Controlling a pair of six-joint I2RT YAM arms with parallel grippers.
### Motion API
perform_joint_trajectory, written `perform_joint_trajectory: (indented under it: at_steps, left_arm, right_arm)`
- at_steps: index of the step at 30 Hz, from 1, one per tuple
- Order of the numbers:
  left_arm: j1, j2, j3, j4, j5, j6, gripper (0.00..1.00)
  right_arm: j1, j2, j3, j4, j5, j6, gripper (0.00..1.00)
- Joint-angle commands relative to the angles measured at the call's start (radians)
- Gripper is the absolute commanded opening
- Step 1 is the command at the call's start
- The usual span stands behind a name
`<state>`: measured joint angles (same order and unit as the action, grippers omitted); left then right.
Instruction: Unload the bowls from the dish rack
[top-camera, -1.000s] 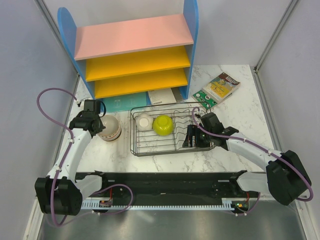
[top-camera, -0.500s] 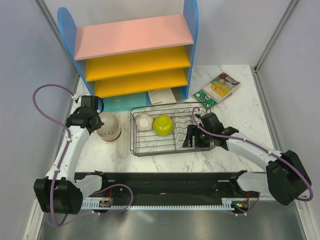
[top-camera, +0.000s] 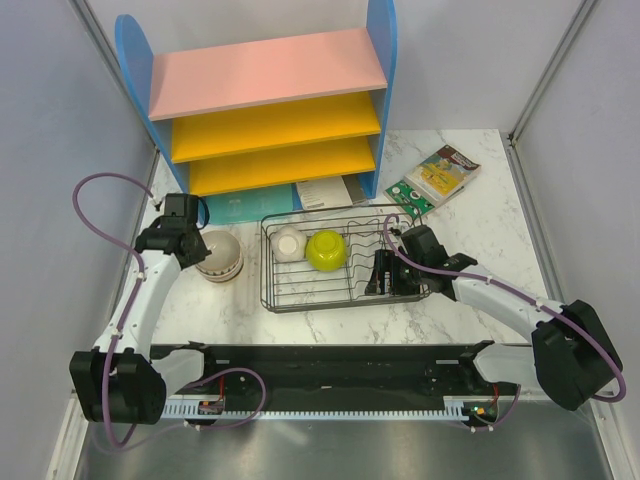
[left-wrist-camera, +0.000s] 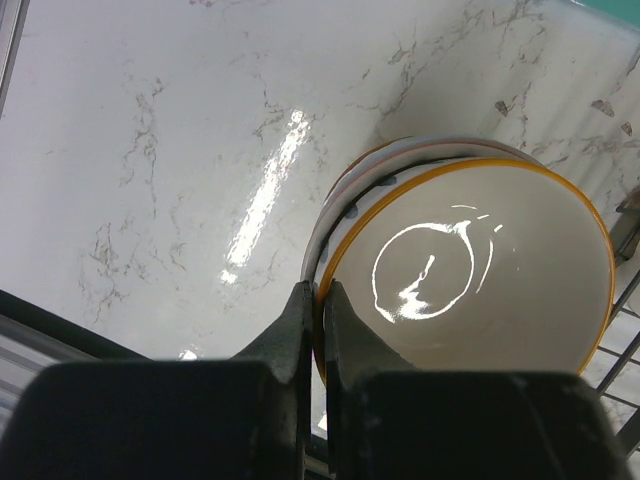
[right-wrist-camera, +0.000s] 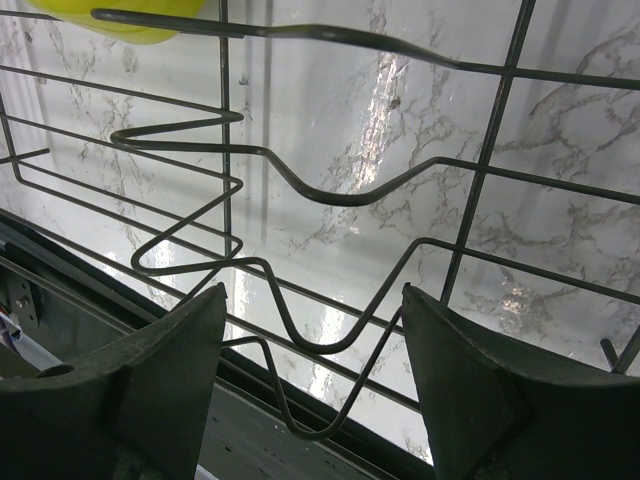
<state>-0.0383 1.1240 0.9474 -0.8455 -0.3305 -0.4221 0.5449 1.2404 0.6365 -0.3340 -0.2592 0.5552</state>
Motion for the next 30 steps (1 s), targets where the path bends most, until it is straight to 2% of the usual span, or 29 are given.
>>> perform_joint_trajectory:
  at_steps: [1,3,4,7,8,12,19,26,29,30]
  left_arm:
    - [0.005,-0.027,0.004,0.02,0.008,-0.018,0.02]
    - [0.005,-0.024,0.007,0.02,0.004,-0.007,0.02]
    - [0.005,-0.023,0.007,0.016,-0.004,-0.006,0.06]
    - [0.005,-0.021,0.005,0.016,-0.016,-0.003,0.26]
    - [0.005,-0.023,0.005,0.014,-0.018,-0.001,0.38]
    - [0.005,-0.015,-0.004,0.013,-0.024,-0.003,0.45]
    - [0.005,-0.038,0.024,-0.006,-0.082,0.006,0.5]
    - [0.003,-0.162,0.155,0.002,-0.068,0.077,0.46]
    - [0.003,-0.187,0.185,0.063,0.133,0.135,0.41]
    - [-0.001,-0.197,0.18,0.088,0.295,0.141,0.41]
  right_arm:
    - [0.0,0.016,0.025,-0.019,-0.022,-0.012,0.78]
    - [-0.002,0.017,0.023,-0.017,-0.022,-0.014,0.78]
    - [0.0,0.017,0.023,-0.019,-0.022,-0.012,0.78]
    - [0.0,0.016,0.017,-0.017,-0.018,-0.012,0.78]
    - [0.0,0.013,0.015,-0.017,-0.018,-0.012,0.78]
    - [0.0,0.014,0.011,-0.017,-0.018,-0.012,0.78]
    - [0.0,0.013,0.008,-0.016,-0.018,-0.011,0.78]
    - [0.0,0.016,0.003,-0.005,-0.022,-0.006,0.78]
    - [0.0,0.019,0.008,0.001,-0.028,-0.005,0.78]
    - [0.001,0.019,0.008,0.009,-0.034,-0.003,0.78]
